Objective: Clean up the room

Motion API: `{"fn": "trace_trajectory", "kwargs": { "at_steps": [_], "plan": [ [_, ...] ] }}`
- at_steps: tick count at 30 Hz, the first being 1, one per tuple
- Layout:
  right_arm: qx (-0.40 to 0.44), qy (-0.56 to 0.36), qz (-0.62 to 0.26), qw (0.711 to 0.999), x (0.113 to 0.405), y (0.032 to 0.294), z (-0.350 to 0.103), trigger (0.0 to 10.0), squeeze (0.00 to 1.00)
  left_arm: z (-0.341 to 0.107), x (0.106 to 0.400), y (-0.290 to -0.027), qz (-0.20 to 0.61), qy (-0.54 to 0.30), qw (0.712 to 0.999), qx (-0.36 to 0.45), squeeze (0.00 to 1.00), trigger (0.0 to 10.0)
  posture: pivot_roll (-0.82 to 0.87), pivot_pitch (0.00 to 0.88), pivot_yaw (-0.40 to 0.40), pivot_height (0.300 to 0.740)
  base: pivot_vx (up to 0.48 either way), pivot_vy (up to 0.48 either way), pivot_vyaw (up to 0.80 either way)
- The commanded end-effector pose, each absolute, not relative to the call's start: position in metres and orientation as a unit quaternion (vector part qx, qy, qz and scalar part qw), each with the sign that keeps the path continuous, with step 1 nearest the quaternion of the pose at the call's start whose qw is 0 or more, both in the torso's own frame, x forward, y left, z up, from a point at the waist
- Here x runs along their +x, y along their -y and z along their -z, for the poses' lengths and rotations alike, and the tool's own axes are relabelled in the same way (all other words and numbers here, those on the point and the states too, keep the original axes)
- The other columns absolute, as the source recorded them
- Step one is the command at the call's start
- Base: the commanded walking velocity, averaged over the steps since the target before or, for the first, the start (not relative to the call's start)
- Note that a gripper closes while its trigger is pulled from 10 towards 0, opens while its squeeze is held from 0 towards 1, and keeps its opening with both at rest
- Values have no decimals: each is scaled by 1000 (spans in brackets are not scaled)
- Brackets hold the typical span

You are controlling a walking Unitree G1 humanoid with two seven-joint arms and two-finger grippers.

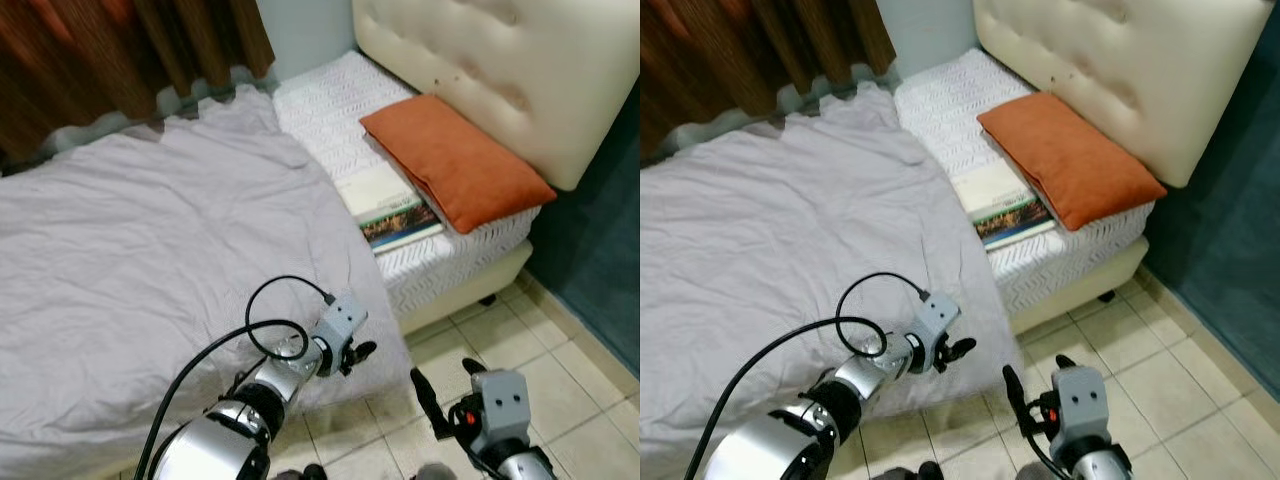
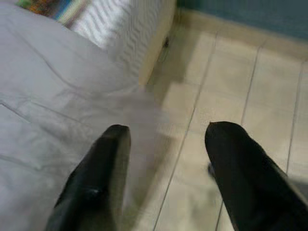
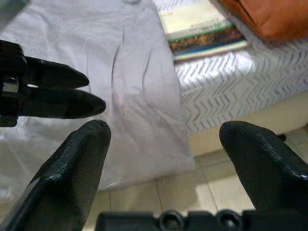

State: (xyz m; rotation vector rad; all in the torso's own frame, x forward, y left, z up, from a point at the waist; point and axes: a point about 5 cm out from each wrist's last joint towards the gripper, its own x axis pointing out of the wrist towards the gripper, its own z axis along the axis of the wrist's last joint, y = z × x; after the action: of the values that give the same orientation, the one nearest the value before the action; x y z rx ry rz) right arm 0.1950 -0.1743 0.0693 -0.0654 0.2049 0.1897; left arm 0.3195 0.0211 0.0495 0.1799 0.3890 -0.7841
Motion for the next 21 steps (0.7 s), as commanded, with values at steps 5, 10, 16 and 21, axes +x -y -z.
{"fn": "trace_trajectory", "kwargs": {
  "at_steps": [5,10,16,21],
  "plan": [
    [-33,-80,-84,993,217,176,-74,10000,0,-72,318,9,369,-118,922,-17,1000,10000,-260,95,152,740,0,0,0],
    [-24,-54,-66,996,247,181,-81,10000,0,-60,326,-106,191,-70,979,-31,1000,10000,-137,0,101,740,0,0,0],
    [-13,-42,-54,998,265,184,-83,10000,0,-60,296,-158,81,-39,994,-61,1000,10000,-58,0,52,740,0,0,0],
    [8,-44,-55,998,283,184,-81,10000,0,-55,275,-175,14,-44,997,-68,0,10000,11,0,5,740,0,0,-776]
  ]
}}
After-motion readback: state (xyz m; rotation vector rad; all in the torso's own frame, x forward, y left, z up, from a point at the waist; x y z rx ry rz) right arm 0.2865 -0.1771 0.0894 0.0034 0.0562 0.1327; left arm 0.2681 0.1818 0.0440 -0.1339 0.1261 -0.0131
